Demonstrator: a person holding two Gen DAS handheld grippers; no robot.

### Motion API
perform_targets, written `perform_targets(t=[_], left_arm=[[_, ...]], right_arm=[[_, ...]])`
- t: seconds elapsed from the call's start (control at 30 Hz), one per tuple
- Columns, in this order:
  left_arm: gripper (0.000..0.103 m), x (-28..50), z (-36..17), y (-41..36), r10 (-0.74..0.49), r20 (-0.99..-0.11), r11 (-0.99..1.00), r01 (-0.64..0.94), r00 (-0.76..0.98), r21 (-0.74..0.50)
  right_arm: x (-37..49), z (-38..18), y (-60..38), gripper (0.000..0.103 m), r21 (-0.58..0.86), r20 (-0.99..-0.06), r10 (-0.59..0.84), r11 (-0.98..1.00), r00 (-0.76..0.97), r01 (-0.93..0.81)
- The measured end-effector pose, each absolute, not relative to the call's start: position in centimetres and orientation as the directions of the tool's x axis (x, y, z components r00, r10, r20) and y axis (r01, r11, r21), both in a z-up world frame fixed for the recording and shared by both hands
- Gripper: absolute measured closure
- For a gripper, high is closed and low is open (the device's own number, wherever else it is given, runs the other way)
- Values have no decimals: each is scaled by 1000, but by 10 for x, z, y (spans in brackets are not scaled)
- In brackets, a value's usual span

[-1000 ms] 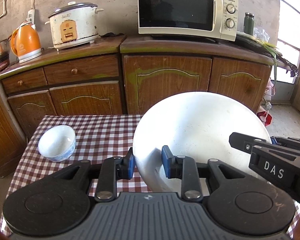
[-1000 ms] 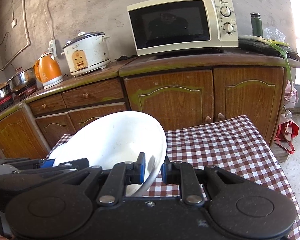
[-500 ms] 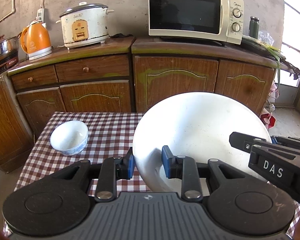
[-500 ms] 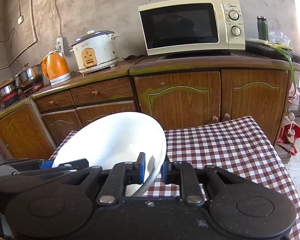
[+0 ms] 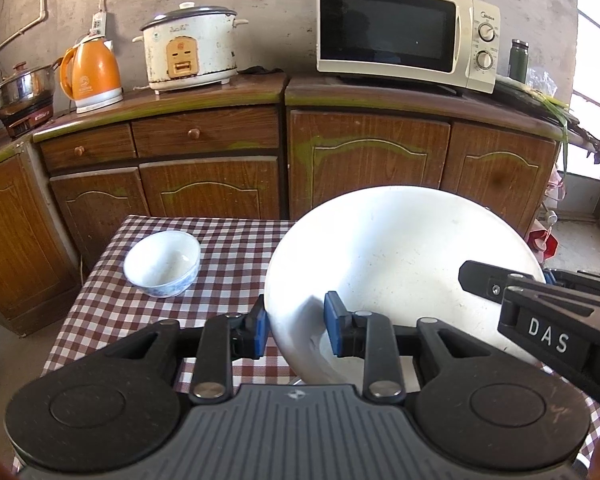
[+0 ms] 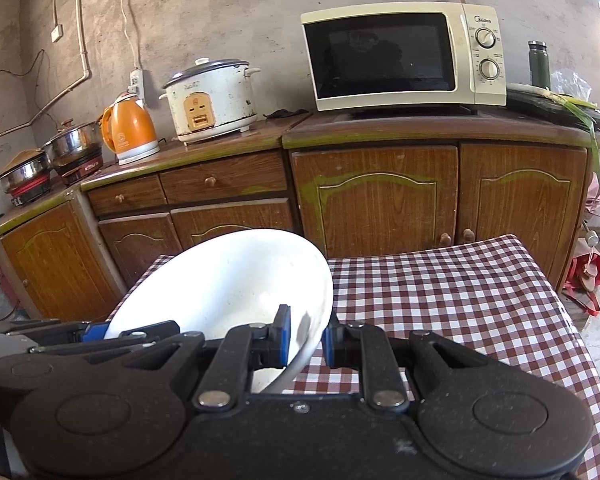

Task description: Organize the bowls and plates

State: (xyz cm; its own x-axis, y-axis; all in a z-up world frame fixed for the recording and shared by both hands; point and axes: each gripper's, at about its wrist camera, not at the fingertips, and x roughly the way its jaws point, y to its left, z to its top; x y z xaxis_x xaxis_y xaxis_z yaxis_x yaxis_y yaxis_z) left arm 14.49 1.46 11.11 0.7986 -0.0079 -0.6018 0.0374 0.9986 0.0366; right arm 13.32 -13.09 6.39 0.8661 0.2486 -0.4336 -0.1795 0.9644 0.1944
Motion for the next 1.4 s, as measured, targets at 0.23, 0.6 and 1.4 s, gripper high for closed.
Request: perform_targets(t=[0.23, 0.6, 1.4], left_arm=[[73, 136, 110, 23, 3, -602, 999, 22, 799, 35], [73, 123, 110, 33, 22, -596, 999, 2, 803, 40], [72, 100, 106, 52, 54, -595, 998, -34, 802, 45]], right_arm=[[126, 64, -121, 82, 193, -433, 262, 962, 863, -195], [115, 64, -108, 82, 188, -431, 280, 958, 858, -218], [96, 60, -85, 81, 188, -430, 319, 947, 844, -262]])
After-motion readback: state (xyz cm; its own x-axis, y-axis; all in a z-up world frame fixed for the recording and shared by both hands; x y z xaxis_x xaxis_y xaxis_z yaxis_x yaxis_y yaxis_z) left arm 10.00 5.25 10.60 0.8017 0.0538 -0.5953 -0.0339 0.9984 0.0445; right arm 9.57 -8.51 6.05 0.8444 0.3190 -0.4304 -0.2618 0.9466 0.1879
